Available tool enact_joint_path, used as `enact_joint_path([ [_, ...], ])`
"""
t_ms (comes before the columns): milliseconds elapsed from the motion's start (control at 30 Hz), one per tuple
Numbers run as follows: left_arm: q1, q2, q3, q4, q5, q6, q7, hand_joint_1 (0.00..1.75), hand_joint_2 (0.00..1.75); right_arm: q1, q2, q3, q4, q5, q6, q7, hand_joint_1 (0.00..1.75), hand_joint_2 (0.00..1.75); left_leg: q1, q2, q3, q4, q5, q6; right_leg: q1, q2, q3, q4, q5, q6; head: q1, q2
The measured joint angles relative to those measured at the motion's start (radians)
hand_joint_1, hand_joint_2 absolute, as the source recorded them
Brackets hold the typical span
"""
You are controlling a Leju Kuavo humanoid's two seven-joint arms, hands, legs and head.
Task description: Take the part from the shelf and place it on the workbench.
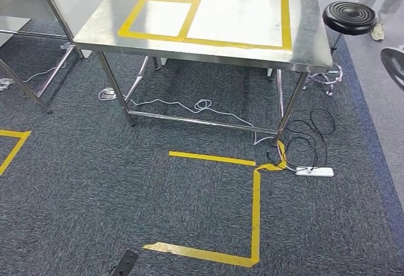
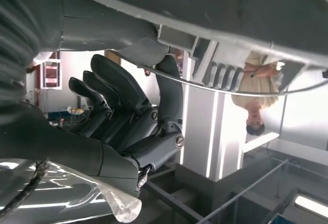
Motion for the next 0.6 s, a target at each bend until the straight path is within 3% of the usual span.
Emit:
enact_joint_path([
  [267,-0.001,0.0,-0.003,0.0,-0.01,0.0,0.005,0.0,0.0,-0.111,0.024,0.131,0.076,0.016,-0.019,-0.002,1.75,1.75,0.0,-0.001,-0.002,0.0,0.0,0.0,0.0,-0.001,-0.002,0.0,0.0,0.0,0.0,0.0],
  [600,-0.002,0.0,-0.003,0.0,-0.023,-0.002,0.007,0.0,0.0,-0.164,0.088,0.237,0.108,0.02,-0.06,-0.001,1.75,1.75,0.0,-0.002,-0.003,0.0,0.0,0.0,0.0,-0.003,-0.002,0.0,0.0,0.0,0.0,0.0],
])
